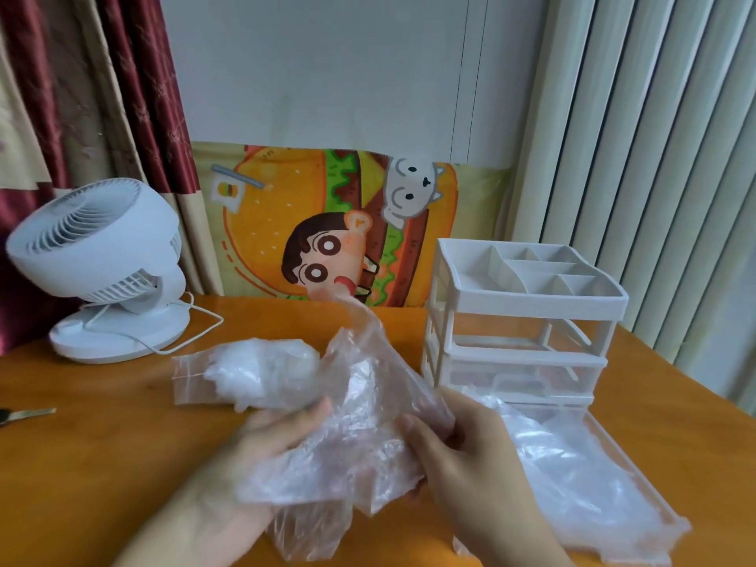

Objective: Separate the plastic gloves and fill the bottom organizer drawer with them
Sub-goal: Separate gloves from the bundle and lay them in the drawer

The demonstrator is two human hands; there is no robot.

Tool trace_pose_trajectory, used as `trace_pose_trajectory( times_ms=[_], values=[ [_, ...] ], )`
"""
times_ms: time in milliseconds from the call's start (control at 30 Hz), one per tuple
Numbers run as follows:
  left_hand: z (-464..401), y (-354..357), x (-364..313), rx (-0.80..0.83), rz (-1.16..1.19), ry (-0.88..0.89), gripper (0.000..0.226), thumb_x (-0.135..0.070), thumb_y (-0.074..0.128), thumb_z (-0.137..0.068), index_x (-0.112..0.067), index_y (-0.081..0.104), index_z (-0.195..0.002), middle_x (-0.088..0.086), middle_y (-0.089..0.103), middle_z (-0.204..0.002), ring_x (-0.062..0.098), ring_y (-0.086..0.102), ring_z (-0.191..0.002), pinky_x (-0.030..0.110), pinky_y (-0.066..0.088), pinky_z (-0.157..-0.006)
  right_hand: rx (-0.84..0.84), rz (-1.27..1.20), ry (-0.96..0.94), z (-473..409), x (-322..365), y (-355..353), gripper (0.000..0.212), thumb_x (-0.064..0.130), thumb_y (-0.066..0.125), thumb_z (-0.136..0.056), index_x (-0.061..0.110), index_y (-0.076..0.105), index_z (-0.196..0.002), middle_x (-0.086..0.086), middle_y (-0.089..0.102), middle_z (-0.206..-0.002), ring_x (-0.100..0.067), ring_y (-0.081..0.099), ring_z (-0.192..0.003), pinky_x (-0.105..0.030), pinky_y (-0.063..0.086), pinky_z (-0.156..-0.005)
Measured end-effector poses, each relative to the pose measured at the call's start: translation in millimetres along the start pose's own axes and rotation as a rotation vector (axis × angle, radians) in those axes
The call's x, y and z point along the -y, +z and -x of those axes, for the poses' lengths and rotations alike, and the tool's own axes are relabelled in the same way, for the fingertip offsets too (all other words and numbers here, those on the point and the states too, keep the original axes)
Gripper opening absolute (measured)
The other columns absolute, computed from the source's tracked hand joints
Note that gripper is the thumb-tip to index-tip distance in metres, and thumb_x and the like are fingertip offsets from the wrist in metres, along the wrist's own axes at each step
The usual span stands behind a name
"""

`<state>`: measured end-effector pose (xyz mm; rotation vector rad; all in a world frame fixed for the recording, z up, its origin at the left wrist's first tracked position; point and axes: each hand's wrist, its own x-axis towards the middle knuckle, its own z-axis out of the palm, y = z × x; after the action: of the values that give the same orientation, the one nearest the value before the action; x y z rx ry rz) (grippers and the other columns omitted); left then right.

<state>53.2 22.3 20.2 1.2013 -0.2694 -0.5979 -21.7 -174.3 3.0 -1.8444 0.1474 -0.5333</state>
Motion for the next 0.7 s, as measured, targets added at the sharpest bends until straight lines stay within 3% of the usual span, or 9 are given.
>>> trace_pose_trajectory(
  times_ms=[33, 133, 200, 300, 367, 467, 500, 567, 700],
  values=[
    [-2, 4, 3, -0.012, 0.000, 0.002, 0.038, -0.018, 0.095, -0.060, -0.003, 0.083, -0.093, 0.016, 0.080, -0.099, 0.025, 0.079, -0.088, 0.038, 0.063, -0.072, 0.022, 0.017, -0.003, 0, 0, -1, 0.017, 0.006, 0.066, -0.100, 0.006, 0.070, -0.083, -0.018, 0.069, -0.065, -0.035, 0.069, -0.053, -0.047, 0.059, -0.052],
    [-6, 10, 15, -0.203, -0.069, 0.094, 0.040, -0.020, 0.087, -0.065, 0.006, 0.080, -0.095, 0.025, 0.077, -0.102, 0.038, 0.077, -0.094, 0.052, 0.056, -0.096, 0.031, -0.053, 0.030, -1, 3, -2, 0.012, 0.010, 0.068, -0.100, 0.011, 0.076, -0.091, -0.017, 0.075, -0.072, -0.037, 0.073, -0.063, -0.056, 0.062, -0.061],
    [-7, 19, 22, -0.368, -0.190, 0.165, 0.051, -0.044, 0.092, -0.067, 0.002, 0.081, -0.087, 0.022, 0.078, -0.093, 0.038, 0.076, -0.092, 0.055, 0.055, -0.099, 0.045, -0.251, 0.150, 3, 14, -1, 0.011, 0.025, 0.069, -0.101, 0.019, 0.078, -0.105, -0.007, 0.082, -0.092, -0.028, 0.080, -0.084, -0.055, 0.064, -0.081],
    [2, 36, 29, -0.559, -0.383, 0.241, 0.058, -0.068, 0.083, -0.069, -0.011, 0.077, -0.076, 0.005, 0.075, -0.065, 0.031, 0.070, -0.070, 0.040, 0.056, -0.071, 0.082, -0.423, 0.333, 5, 21, -1, 0.024, 0.037, 0.072, -0.099, 0.016, 0.075, -0.111, -0.008, 0.082, -0.103, -0.028, 0.080, -0.096, -0.055, 0.060, -0.095],
    [6, 52, 23, -0.554, -0.425, 0.268, 0.055, -0.066, 0.071, -0.074, -0.011, 0.075, -0.080, -0.001, 0.063, -0.047, 0.024, 0.057, -0.056, 0.032, 0.039, -0.053, -0.019, -0.321, 0.309, 3, 17, -4, 0.020, 0.025, 0.073, -0.099, 0.006, 0.075, -0.101, -0.016, 0.079, -0.092, -0.034, 0.079, -0.083, -0.056, 0.064, -0.083],
    [-3, 64, 20, -0.251, -0.336, 0.199, 0.050, -0.033, 0.045, -0.106, 0.009, 0.062, -0.125, 0.004, 0.067, -0.076, 0.027, 0.073, -0.078, 0.017, 0.041, -0.048, -0.136, -0.214, 0.232, -6, 16, -23, 0.022, 0.014, 0.072, -0.098, -0.007, 0.069, -0.091, -0.026, 0.073, -0.084, -0.040, 0.076, -0.072, -0.045, 0.065, -0.061],
    [-9, 65, 21, -0.163, -0.284, 0.207, 0.040, -0.023, 0.038, -0.109, 0.006, 0.060, -0.124, 0.007, 0.074, -0.073, 0.014, 0.076, -0.074, 0.011, 0.044, -0.048, -0.144, -0.207, 0.204, -10, 15, -34, 0.021, 0.011, 0.071, -0.099, -0.008, 0.069, -0.091, -0.026, 0.072, -0.079, -0.039, 0.074, -0.067, -0.045, 0.064, -0.059],
    [-15, 76, 15, -0.194, -0.181, 0.230, 0.029, -0.022, 0.045, -0.106, -0.010, 0.071, -0.111, 0.005, 0.080, -0.076, 0.004, 0.074, -0.062, 0.011, 0.048, -0.045, -0.121, -0.196, 0.156, -18, 17, -60, 0.018, 0.005, 0.067, -0.100, -0.010, 0.068, -0.090, -0.019, 0.068, -0.063, -0.033, 0.066, -0.051, -0.040, 0.059, -0.052],
    [-19, 101, 27, -0.293, -0.148, 0.359, 0.016, -0.019, 0.062, -0.100, -0.010, 0.074, -0.102, 0.015, 0.079, -0.084, 0.027, 0.075, -0.066, 0.026, 0.055, -0.049, -0.146, -0.140, 0.153, -30, 7, -128, 0.017, 0.004, 0.067, -0.101, -0.011, 0.068, -0.093, -0.014, 0.057, -0.056, -0.023, 0.052, -0.045, -0.031, 0.048, -0.048]
  ],
)
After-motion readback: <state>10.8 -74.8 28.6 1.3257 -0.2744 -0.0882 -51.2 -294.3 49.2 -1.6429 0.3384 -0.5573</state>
